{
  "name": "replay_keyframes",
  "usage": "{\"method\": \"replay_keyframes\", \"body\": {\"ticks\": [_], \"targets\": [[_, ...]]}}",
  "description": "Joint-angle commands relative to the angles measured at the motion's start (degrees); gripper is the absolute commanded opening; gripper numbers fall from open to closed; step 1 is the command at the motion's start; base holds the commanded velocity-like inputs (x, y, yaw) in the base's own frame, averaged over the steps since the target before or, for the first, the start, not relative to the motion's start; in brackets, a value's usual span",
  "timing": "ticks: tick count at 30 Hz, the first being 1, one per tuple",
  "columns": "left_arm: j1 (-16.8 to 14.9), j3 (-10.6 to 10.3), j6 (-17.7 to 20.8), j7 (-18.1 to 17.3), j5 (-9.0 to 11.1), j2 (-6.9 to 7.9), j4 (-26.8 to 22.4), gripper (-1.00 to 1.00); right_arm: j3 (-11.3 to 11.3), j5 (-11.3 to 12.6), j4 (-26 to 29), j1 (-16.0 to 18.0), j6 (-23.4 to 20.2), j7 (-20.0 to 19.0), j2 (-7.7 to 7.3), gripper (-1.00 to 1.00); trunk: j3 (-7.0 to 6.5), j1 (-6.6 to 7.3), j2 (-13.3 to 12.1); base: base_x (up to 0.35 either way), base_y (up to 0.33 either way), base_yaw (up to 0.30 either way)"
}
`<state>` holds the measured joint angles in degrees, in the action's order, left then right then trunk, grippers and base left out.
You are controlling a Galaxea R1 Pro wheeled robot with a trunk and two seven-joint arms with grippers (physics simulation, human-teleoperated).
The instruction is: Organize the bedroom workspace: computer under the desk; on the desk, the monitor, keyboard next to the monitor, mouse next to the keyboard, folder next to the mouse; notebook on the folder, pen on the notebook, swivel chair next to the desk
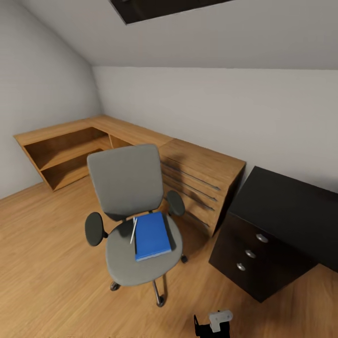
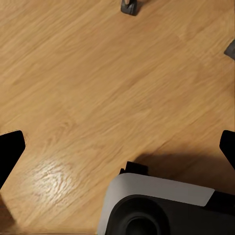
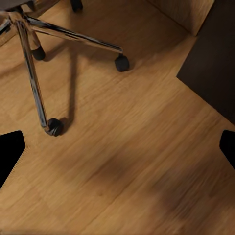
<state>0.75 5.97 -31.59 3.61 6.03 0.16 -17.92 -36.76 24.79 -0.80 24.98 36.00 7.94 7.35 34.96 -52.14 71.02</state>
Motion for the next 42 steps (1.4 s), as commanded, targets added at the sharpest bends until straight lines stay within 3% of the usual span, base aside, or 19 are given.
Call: {"method": "replay_keyframes", "body": {"ticks": [1,15,20,25,42], "targets": [[0.0,-0.2,-0.1,0.0,0.6,0.02,-0.1,1.00,-0.5,0.2,-0.1,0.0,0.1,0.3,0.04,1.00,0.04,0.00,0.0,0.000,0.000,0.271],[0.0,-0.2,0.0,0.0,0.6,0.01,-0.1,1.00,-0.4,0.5,-0.2,0.1,0.6,0.3,-0.06,1.00,-0.35,0.00,0.0,0.000,0.000,0.241],[0.0,-0.3,-0.1,0.0,0.5,-0.06,-0.1,1.00,-0.3,4.3,-0.2,0.0,2.1,0.3,-0.25,1.00,-0.77,0.00,0.0,0.000,0.000,0.087],[0.0,-0.3,-0.1,0.0,0.5,-0.07,-0.1,1.00,-0.4,6.3,-0.2,0.1,2.6,0.3,-0.23,1.00,-1.22,0.00,0.0,0.000,0.000,0.015],[0.0,-0.2,-0.1,0.0,0.5,0.10,1.3,1.00,-0.3,6.8,-0.2,0.1,3.7,0.3,-0.30,1.00,-2.07,0.00,0.0,0.047,0.025,-0.014]]}}
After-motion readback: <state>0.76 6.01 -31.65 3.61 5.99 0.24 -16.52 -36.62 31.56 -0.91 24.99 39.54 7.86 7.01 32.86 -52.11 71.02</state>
